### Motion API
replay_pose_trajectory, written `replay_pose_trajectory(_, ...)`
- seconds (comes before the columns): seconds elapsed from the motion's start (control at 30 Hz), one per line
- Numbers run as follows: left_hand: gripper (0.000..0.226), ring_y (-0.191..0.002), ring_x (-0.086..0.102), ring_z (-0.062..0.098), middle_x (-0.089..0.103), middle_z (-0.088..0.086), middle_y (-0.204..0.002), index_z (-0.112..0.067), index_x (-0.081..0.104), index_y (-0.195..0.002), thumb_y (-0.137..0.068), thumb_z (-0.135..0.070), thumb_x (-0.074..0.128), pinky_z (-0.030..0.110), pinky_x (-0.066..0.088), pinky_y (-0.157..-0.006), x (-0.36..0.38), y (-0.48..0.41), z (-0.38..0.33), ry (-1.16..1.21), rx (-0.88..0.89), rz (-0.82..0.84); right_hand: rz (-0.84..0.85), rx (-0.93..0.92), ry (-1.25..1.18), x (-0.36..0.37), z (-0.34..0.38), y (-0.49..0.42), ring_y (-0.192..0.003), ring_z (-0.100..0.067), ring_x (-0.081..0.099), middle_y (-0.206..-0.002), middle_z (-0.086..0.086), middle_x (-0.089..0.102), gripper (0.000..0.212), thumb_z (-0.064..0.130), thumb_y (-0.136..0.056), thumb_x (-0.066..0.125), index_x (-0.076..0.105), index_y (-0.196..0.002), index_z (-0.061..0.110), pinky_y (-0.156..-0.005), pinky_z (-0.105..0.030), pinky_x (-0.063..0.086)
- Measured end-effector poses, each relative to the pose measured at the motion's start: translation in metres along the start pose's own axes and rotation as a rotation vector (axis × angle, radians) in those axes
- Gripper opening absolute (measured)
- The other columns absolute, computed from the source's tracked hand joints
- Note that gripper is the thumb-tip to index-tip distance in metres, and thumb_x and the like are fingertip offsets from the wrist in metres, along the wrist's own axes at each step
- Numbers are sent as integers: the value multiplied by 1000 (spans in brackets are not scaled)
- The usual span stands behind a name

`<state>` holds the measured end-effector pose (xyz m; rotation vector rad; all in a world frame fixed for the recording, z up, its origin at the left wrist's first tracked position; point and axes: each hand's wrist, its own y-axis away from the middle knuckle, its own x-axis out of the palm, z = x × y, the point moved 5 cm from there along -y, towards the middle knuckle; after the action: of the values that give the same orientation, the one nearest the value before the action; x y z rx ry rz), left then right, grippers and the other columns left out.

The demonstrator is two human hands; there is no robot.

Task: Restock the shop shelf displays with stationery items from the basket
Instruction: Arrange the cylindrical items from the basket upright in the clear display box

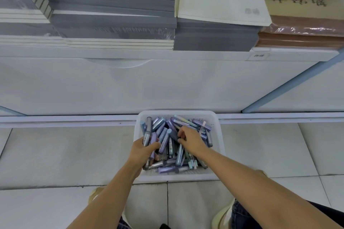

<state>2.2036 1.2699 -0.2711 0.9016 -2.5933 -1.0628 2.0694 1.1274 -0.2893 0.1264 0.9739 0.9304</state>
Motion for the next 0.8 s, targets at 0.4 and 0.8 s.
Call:
replay_pose_trajectory(0.4, 12, -47, 58, 13, 64, 6, -57, -5, 65, -80, -84, -13, 72, 24, 48, -45, 3, 14, 4, -90, 15, 45, 98, 10, 75, 22, -9, 28, -104, -20, 53, -120, -4, 50, 32, 27, -80, 77, 60, -103, 12, -78, -26, 40)
replay_pose_trajectory(0.8, 26, -42, 47, 19, 57, 8, -54, -2, 62, -83, -91, -26, 67, 27, 39, -43, 25, 35, -82, 65, 197, -14, 73, -81, -737, -119, 68, 39, -61, -18, 68, -77, -11, 63, 19, 9, -89, 68, 51, -80, 7, -65, -27, 58)
